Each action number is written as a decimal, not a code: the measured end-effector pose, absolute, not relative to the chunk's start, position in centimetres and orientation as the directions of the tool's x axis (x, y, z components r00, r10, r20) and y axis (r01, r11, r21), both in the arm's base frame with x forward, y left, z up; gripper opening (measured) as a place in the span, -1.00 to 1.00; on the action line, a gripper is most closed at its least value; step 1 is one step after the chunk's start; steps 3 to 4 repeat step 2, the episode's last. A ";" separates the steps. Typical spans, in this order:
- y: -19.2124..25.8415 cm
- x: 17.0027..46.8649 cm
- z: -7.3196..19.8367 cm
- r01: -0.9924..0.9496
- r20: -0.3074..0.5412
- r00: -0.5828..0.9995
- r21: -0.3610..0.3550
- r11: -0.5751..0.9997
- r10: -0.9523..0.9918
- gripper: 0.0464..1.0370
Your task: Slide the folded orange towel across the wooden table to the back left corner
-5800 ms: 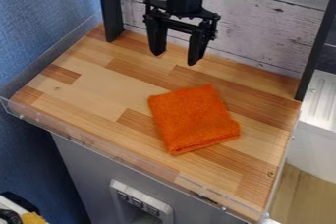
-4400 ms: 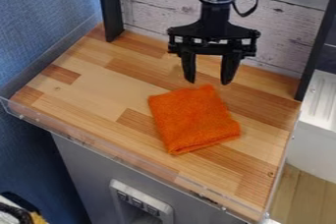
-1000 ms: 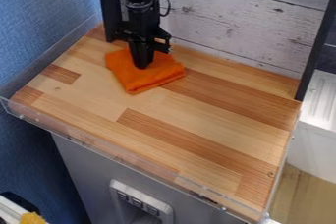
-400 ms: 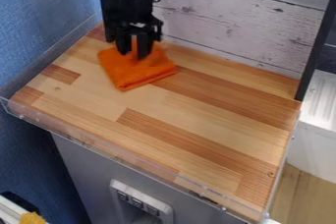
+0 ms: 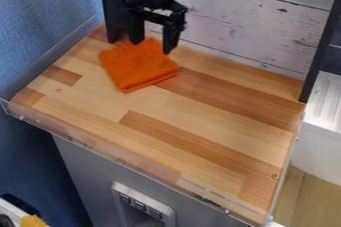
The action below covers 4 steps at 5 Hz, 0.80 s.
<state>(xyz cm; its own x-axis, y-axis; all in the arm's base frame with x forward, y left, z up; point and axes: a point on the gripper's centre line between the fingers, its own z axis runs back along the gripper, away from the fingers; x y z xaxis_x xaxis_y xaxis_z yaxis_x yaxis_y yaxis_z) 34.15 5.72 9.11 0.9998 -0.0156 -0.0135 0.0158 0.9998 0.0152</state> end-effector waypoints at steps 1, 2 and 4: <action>3.5 33.6 10.8 0.013 -0.003 1.000 0.017 1.000 -0.013 0.93; 1.9 33.0 12.1 0.011 0.010 1.000 0.017 1.000 -0.011 0.92; 1.9 33.0 12.1 0.011 0.010 1.000 0.017 1.000 -0.011 0.92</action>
